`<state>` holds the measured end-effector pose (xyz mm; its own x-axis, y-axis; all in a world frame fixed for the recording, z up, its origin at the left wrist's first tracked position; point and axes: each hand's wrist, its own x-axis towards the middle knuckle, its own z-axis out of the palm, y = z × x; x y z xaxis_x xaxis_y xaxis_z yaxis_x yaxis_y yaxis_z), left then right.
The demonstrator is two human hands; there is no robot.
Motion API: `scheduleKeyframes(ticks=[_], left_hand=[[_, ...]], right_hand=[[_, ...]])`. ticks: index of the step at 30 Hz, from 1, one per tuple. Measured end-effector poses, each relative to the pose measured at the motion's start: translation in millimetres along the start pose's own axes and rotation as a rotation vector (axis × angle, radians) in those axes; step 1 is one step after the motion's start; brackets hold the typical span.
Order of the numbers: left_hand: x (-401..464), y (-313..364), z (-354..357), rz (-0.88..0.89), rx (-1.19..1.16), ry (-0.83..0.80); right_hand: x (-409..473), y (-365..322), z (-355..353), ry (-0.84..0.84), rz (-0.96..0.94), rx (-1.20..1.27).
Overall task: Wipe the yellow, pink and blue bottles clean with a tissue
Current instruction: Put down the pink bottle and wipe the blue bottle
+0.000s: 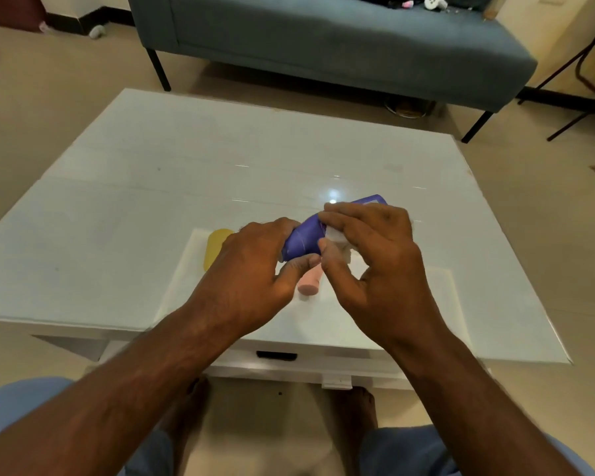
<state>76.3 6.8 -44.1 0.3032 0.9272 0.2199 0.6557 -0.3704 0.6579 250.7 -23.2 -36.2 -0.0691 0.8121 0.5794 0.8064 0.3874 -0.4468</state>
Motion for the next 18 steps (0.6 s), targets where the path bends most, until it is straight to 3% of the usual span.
scheduleKeyframes(ticks=[3,6,12,18], left_hand=[[-0.2,1.2,-0.9,0.012,-0.005,-0.01],[-1.5,3.2,0.1,0.049,0.008,-0.02],[-2.0,0.4,2.2,0.007,0.015,-0.02],[-0.1,0.3,-0.6,0.041,0.031,-0.028]], right_hand=[[5.4,7.9,-7.2,0.036,0.097,-0.063],[9.2,9.6,-15.0,0.091,0.194,0.026],[1.5,-6.6,-1.7,-0.075,0.003,-0.007],[13.2,28.0,-27.4,0.095,0.291,-0.024]])
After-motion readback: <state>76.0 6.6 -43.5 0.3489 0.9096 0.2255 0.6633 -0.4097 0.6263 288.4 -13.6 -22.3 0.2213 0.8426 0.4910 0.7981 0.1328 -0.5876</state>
